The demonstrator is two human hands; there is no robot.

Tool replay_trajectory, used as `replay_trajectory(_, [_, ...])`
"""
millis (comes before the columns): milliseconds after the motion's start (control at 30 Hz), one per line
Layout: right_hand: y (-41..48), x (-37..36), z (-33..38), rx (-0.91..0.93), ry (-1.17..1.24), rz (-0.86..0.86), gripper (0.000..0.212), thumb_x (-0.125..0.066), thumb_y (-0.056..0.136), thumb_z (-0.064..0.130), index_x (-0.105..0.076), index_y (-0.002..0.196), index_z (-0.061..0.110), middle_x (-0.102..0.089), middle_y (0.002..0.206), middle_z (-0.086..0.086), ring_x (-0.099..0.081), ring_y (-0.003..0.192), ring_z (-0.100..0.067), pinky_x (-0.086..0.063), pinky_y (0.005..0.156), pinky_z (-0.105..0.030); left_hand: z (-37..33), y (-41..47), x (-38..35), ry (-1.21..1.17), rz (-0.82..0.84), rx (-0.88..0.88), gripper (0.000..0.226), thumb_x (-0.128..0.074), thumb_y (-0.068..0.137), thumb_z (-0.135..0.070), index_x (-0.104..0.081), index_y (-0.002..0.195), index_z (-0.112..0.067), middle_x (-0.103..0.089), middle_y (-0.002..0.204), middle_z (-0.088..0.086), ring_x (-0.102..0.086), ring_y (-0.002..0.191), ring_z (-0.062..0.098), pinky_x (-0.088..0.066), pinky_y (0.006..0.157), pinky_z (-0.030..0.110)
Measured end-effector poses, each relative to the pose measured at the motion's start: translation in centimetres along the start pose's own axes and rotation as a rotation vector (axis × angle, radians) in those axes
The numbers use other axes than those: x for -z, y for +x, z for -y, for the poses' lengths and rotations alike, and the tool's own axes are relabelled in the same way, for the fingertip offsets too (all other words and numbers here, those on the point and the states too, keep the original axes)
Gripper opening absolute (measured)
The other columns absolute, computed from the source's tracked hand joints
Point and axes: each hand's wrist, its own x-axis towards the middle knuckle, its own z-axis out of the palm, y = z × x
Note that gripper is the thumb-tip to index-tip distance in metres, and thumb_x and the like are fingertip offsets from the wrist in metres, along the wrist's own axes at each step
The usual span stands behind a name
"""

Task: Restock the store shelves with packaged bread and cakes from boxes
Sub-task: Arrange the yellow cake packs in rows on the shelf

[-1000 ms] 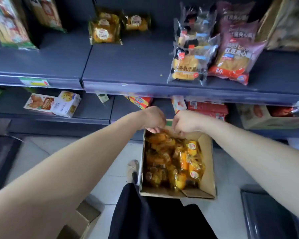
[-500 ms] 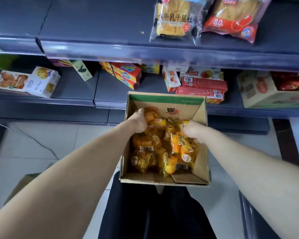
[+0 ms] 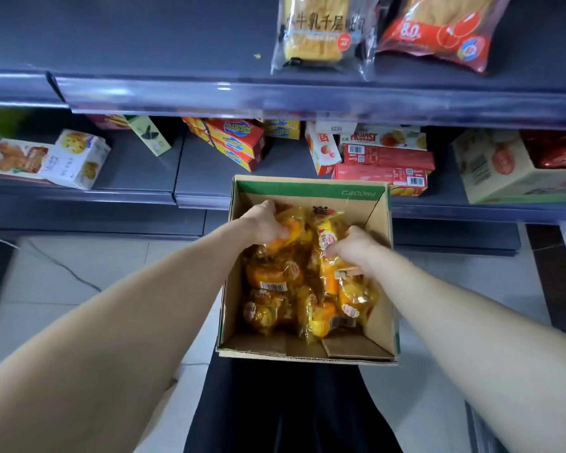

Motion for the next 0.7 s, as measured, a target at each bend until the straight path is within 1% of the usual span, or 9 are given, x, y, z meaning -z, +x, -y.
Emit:
replay_trajectory(100, [-2.9, 2.6, 2.1, 0.102, 0.006, 0.093, 0.061, -0.074, 0.079, 0.016, -0.046, 0.133, 0.013, -0.055, 0.128, -0.007, -0.058, 0.110, -0.023, -0.059, 0.072, -0.033, -1.4, -2.3, 2.8, -0.266, 0.119, 0.024, 0.057, -0.064, 0.087, -0.025, -0.036, 0.136, -0.015, -0.050, 0.122, 0.006, -0.054, 0.108, 0.024, -0.054, 0.084, 0.035])
replay_trajectory(167, [-5.4, 4.9, 3.6, 0.166, 0.004, 0.131, 0.057, -0.075, 0.080, 0.016, -0.050, 0.130, 0.010, -0.059, 0.122, -0.004, -0.061, 0.103, -0.018, -0.058, 0.074, -0.031, -2.3, -3.8, 5.0, -0.374, 0.172, 0.016, 0.055, -0.064, 0.087, -0.028, -0.039, 0.133, -0.014, -0.056, 0.122, 0.008, -0.059, 0.106, 0.026, -0.056, 0.080, 0.037])
replay_trajectory(200, [-6.9, 6.1, 4.5, 0.197, 0.002, 0.132, 0.054, -0.074, 0.080, 0.015, -0.052, 0.129, 0.010, -0.060, 0.118, -0.002, -0.062, 0.099, -0.015, -0.057, 0.074, -0.029, -2.7, -4.6, 6.2, -0.433, 0.190, 0.006, 0.055, -0.064, 0.086, -0.030, -0.039, 0.133, -0.016, -0.058, 0.123, 0.009, -0.060, 0.105, 0.025, -0.055, 0.083, 0.039])
replay_trajectory(267, [-9.6, 8.4, 6.1, 0.263, -0.019, 0.115, 0.058, -0.073, 0.081, 0.013, -0.049, 0.133, 0.013, -0.059, 0.121, -0.002, -0.061, 0.102, -0.015, -0.055, 0.074, -0.027, -3.6, -6.4, 8.5, -0.527, 0.192, -0.026, 0.053, -0.064, 0.086, -0.031, -0.043, 0.133, -0.017, -0.060, 0.118, 0.006, -0.060, 0.101, 0.022, -0.050, 0.089, 0.042])
replay_trajectory(300, [-10.6, 9.4, 6.8, 0.283, -0.034, 0.107, 0.060, -0.073, 0.080, 0.012, -0.048, 0.135, 0.015, -0.058, 0.124, -0.003, -0.061, 0.105, -0.017, -0.055, 0.074, -0.028, -4.0, -7.1, 9.5, -0.572, 0.187, -0.039, 0.049, -0.063, 0.087, -0.031, -0.046, 0.130, -0.017, -0.061, 0.110, 0.004, -0.059, 0.094, 0.019, -0.048, 0.089, 0.043])
replay_trajectory(400, [-13.6, 11.9, 9.7, 0.344, -0.057, 0.106, 0.055, -0.072, 0.080, 0.007, -0.052, 0.130, 0.020, -0.063, 0.118, -0.004, -0.065, 0.100, -0.019, -0.055, 0.086, -0.036, -5.2, -9.4, 13.0, -0.752, 0.184, -0.074, 0.036, -0.060, 0.088, -0.033, -0.051, 0.118, -0.017, -0.059, 0.094, 0.003, -0.058, 0.081, 0.017, -0.053, 0.078, 0.040])
replay_trajectory(533, [-17.1, 13.9, 14.5, 0.426, -0.058, 0.069, 0.055, -0.073, 0.079, 0.006, -0.053, 0.127, 0.024, -0.066, 0.113, -0.004, -0.069, 0.094, -0.019, -0.055, 0.088, -0.038, -6.3, -11.8, 18.0, -0.866, 0.173, -0.133, 0.024, -0.052, 0.091, -0.042, -0.054, 0.099, -0.019, -0.062, 0.089, 0.005, -0.068, 0.062, 0.015, -0.050, 0.059, 0.024])
replay_trajectory(633, [-18.7, 14.1, 18.1, 0.498, -0.092, 0.017, 0.063, -0.074, 0.077, 0.005, -0.050, 0.132, 0.023, -0.062, 0.117, 0.000, -0.064, 0.101, -0.020, -0.053, 0.089, -0.036, -6.3, -12.8, 21.2, -0.909, 0.118, -0.139, 0.031, -0.048, 0.091, -0.050, -0.054, 0.086, -0.020, -0.057, 0.076, 0.003, -0.060, 0.060, 0.016, -0.048, 0.062, 0.026])
replay_trajectory(700, [-19.3, 13.9, 20.7, 0.555, -0.072, -0.049, 0.061, -0.074, 0.077, 0.005, -0.051, 0.131, 0.021, -0.062, 0.120, -0.003, -0.064, 0.103, -0.024, -0.052, 0.092, -0.040, -5.9, -12.9, 23.3, -0.957, 0.124, -0.159, 0.035, -0.047, 0.089, -0.055, -0.052, 0.080, -0.022, -0.052, 0.065, 0.000, -0.051, 0.062, 0.016, -0.050, 0.065, 0.028])
